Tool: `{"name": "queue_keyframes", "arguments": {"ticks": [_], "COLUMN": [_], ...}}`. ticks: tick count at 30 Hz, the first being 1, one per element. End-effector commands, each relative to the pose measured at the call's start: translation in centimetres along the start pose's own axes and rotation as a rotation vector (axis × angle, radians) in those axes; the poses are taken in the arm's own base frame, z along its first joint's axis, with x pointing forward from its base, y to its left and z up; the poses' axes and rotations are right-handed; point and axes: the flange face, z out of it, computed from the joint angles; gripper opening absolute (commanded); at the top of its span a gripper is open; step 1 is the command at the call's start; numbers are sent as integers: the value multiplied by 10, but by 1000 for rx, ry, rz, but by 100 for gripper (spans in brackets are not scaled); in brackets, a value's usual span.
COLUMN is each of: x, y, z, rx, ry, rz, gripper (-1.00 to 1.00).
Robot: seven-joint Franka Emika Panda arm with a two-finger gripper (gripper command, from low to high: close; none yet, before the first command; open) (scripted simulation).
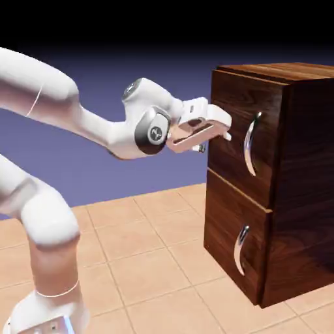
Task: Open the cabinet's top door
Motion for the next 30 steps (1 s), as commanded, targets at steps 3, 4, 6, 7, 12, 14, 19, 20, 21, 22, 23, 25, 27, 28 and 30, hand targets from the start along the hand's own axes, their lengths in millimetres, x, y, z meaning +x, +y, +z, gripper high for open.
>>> {"name": "queue_keyframes", "arguments": {"ticks": [3, 4, 6, 7, 12, 14, 19, 20, 21, 22, 23, 25, 27, 28, 30], "x": [4, 4, 6, 6, 7, 6, 2, 1, 0, -1, -3, -6, -9, -11, -14], "y": [2, 2, 4, 5, 12, 16, 26, 29, 31, 34, 36, 42, 48, 51, 57], "z": [-9, -12, -18, -20, -32, -36, -43, -44, -45, -46, -47, -48, -48, -48, -47], "rx": [-7, -10, -19, -24, -59, -76, -128, -140, -153, -166, -179, -207, -236, -252, -283], "ry": [36, 48, 72, 84, 140, 161, 210, 219, 228, 236, 244, 259, 273, 279, 291], "rz": [-148, -197, -295, -343, -582, -675, -906, -951, -996, -1041, -1086, -1174, -1262, -1305, -1392], "gripper": [0, 0, 0, 0, 0, 0, 0, 0, 0, 0, 0, 0, 0, 0, 0]}}
